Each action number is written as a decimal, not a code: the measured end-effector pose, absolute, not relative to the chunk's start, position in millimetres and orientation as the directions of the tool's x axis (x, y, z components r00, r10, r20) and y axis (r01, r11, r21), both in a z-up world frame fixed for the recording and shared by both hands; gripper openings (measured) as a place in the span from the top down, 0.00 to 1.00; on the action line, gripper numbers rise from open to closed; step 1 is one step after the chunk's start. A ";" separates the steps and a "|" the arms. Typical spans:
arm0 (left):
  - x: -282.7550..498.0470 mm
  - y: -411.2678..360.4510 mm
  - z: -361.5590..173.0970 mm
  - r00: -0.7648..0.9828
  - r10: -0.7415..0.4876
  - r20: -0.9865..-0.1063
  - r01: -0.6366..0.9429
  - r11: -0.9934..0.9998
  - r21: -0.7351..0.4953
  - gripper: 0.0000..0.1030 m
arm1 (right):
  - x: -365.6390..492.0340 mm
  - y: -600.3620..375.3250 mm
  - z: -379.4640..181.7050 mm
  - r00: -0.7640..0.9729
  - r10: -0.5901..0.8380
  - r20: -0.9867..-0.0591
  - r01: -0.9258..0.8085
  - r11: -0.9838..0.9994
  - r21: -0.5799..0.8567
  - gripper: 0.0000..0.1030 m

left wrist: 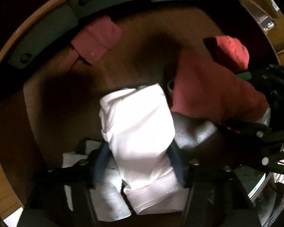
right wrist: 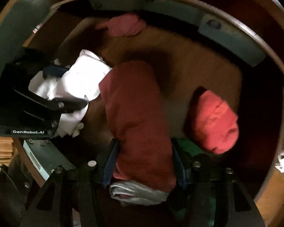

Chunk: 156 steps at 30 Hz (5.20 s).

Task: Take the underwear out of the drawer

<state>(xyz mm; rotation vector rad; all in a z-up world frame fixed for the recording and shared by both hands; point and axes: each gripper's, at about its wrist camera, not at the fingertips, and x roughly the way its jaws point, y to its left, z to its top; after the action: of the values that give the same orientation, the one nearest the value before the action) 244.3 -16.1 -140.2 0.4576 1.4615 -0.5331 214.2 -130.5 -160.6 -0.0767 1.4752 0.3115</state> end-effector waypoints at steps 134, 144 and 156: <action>404.7 2.3 71.1 0.685 -0.427 -0.590 0.478 0.875 -0.077 0.76 | 369.8 -177.0 -0.3 0.825 0.255 -0.505 0.135 0.778 0.614 0.69; 410.7 29.1 76.0 0.642 -0.494 -0.586 0.488 0.853 -0.186 0.76 | 372.6 -182.4 -7.3 0.817 0.282 -0.504 0.128 0.763 0.634 0.69; 380.8 29.2 107.6 0.663 -0.528 -0.531 0.528 0.833 -0.168 0.76 | 352.5 -180.2 10.6 0.843 0.279 -0.461 0.100 0.760 0.642 0.69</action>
<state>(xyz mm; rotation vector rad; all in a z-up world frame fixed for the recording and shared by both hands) 380.8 29.2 107.6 -0.0001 0.5998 -0.5961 352.5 -180.2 10.6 0.7104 0.5717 0.1034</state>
